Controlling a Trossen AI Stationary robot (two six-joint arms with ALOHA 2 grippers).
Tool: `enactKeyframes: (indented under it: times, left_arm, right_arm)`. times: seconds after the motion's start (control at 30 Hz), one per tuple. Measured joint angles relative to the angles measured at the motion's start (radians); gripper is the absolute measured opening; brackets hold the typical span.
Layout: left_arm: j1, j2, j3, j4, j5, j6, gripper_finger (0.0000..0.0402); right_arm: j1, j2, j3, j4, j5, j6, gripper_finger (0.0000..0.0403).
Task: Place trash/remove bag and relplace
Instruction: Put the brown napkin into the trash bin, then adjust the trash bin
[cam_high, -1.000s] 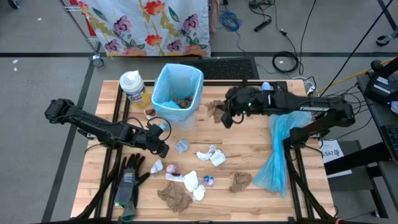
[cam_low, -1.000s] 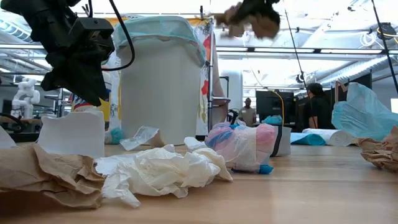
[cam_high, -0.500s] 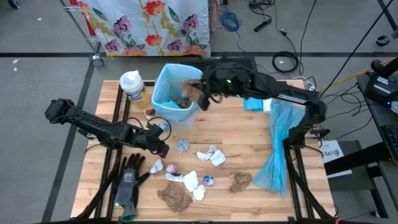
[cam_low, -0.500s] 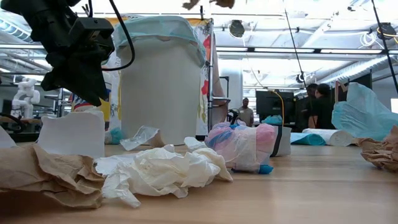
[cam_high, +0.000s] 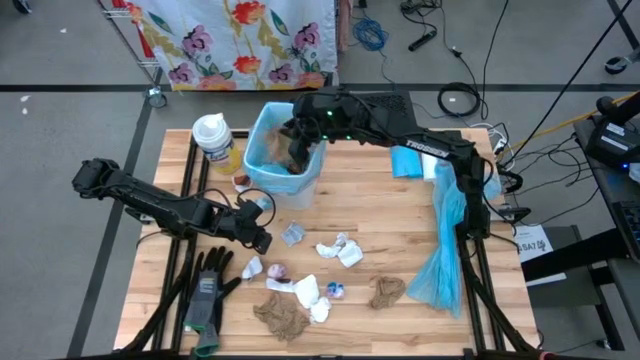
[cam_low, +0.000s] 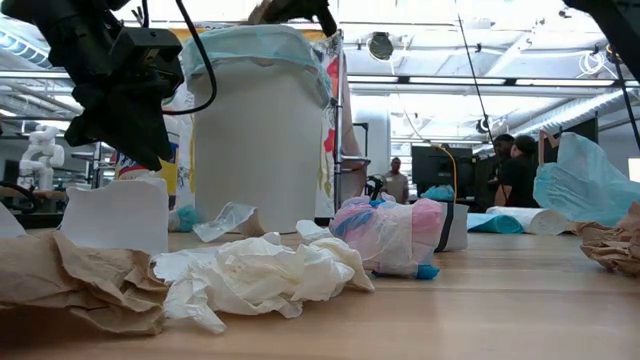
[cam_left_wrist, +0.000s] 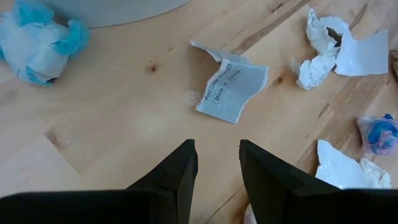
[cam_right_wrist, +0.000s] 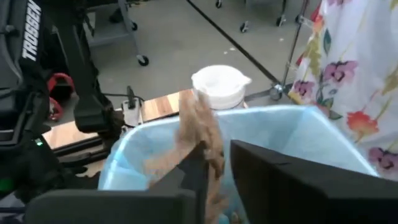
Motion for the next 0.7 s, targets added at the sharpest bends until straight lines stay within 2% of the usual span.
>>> enactKeyframes:
  times: [0.2, 0.37, 0.53, 0.7]
  left_arm:
    - [0.000, 0.000, 0.000, -0.001, 0.004, 0.001, 0.0125]
    - [0.000, 0.000, 0.000, -0.021, 0.003, 0.001, 0.0125]
    - [0.000, 0.000, 0.000, -0.035, -0.005, 0.002, 0.0125]
    - [0.000, 0.000, 0.000, -0.036, -0.006, 0.002, 0.0125]
  right_arm:
    - [-0.009, 0.001, 0.000, -0.015, -0.008, 0.018, 0.0144]
    - [-0.009, -0.022, 0.000, -0.044, -0.007, 0.020, 0.0176]
    - [-0.009, -0.073, 0.000, -0.181, 0.053, 0.018, 0.0162]
    - [-0.010, -0.129, 0.000, -0.323, 0.074, 0.006, 0.0092]
